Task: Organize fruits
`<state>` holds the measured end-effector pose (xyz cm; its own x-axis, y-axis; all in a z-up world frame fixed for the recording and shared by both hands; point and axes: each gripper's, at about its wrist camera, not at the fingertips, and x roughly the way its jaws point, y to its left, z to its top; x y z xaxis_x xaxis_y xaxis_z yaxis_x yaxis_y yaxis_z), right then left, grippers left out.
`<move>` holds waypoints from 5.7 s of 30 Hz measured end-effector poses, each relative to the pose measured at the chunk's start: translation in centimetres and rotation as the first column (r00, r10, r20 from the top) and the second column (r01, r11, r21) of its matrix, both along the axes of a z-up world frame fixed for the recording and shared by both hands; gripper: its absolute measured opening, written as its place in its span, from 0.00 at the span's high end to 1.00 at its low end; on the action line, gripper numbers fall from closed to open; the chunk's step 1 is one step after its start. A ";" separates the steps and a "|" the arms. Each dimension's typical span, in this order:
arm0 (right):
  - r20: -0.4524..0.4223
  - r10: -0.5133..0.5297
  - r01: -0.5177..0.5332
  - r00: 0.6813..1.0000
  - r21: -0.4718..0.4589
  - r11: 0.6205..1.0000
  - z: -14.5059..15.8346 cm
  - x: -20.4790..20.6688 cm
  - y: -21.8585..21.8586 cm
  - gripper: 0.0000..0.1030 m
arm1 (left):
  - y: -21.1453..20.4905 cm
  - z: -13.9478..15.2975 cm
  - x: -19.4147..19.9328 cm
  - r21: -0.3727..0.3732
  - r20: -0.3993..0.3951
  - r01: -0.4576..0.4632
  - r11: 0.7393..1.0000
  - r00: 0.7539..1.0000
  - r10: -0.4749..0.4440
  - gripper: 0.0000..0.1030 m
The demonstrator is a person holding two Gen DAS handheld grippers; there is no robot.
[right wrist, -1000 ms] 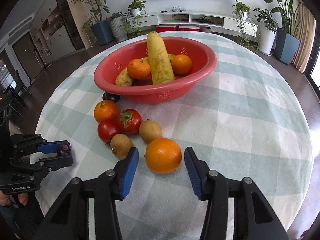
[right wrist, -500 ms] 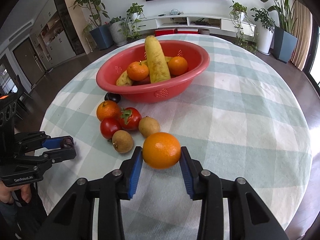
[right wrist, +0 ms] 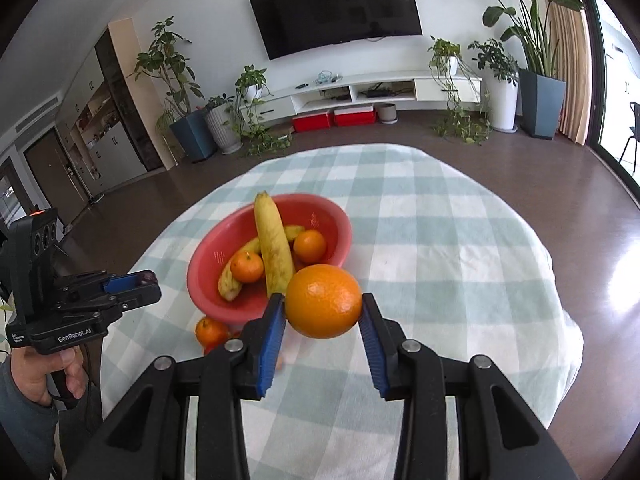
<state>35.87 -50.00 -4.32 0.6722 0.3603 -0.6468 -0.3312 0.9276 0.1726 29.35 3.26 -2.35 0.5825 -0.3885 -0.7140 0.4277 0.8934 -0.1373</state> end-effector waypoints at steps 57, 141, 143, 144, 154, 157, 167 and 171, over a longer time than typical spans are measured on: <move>-0.049 0.031 -0.031 0.998 0.000 1.000 -4.8 -0.4 3.3 0.29 | 0.9 -4.7 -0.2 0.077 0.000 -0.028 0.997 1.000 0.028 0.15; -0.143 0.045 -0.046 0.989 -0.007 0.999 -9.8 -7.4 4.6 0.30 | -1.8 -9.9 0.3 0.050 -0.149 -0.056 0.997 0.987 0.063 0.63; -0.142 0.047 -0.049 0.989 -0.011 0.999 -9.8 -7.4 4.7 0.32 | -1.5 -9.8 0.1 0.044 -0.146 -0.059 0.997 0.987 0.065 0.63; -0.142 0.049 -0.051 0.989 -0.012 0.999 -9.7 -7.5 4.8 0.32 | -1.3 -9.8 -0.1 0.041 -0.145 -0.060 0.997 0.987 0.066 0.63; -0.146 0.044 -0.048 0.988 -0.023 0.999 -9.8 -7.3 5.0 0.33 | -0.6 -9.1 -4.2 0.009 -0.154 0.001 1.000 0.988 0.000 0.63; -0.148 0.047 -0.052 0.988 -0.030 0.998 -9.9 -7.3 5.2 0.33 | -0.2 -9.3 -5.8 -0.006 -0.166 0.017 1.000 0.986 -0.018 0.63; -0.143 0.064 -0.072 0.988 -0.051 0.996 -9.9 -7.2 6.2 0.32 | 0.5 -9.2 -9.8 -0.045 -0.136 0.070 0.997 0.988 -0.076 0.63; -0.142 0.076 -0.084 0.987 -0.055 0.995 -9.9 -7.3 6.6 0.32 | 0.6 -9.1 -11.0 -0.055 -0.114 0.096 0.994 0.988 -0.102 0.63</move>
<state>28.53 -43.41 -14.25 0.5442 0.3668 -0.7545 -0.3814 0.9092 0.1670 18.36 3.86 -11.46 0.4533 -0.4765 -0.7533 0.4920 0.8385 -0.2344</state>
